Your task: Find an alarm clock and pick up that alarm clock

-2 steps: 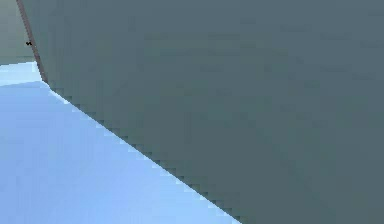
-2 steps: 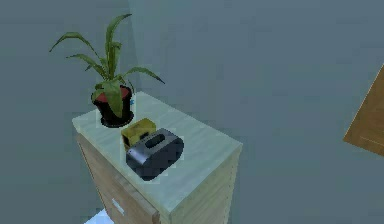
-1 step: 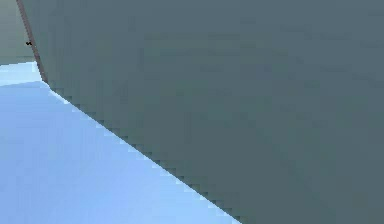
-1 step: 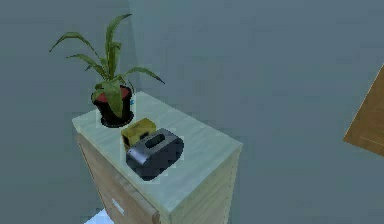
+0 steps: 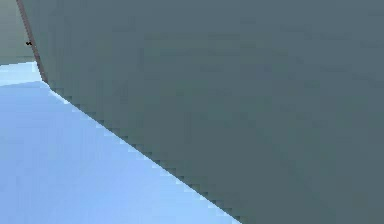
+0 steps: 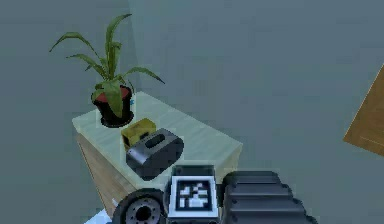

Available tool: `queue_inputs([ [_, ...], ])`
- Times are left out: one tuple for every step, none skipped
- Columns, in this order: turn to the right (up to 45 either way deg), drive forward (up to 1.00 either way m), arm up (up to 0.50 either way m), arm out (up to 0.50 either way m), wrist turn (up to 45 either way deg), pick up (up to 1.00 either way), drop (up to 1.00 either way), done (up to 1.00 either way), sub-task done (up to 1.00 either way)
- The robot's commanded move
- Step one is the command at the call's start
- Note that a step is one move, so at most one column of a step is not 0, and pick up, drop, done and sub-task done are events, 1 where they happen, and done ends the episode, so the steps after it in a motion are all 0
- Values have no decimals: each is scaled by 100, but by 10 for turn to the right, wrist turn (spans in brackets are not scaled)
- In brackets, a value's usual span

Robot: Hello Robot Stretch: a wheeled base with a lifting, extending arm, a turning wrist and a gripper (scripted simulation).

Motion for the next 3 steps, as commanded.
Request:
queue_inputs([
  [0,0,0,22,0,0,0,0,0],
  [0,0,0,0,450,0,0,0,0],
  [0,0,0,0,450,0,0,0,0],
])
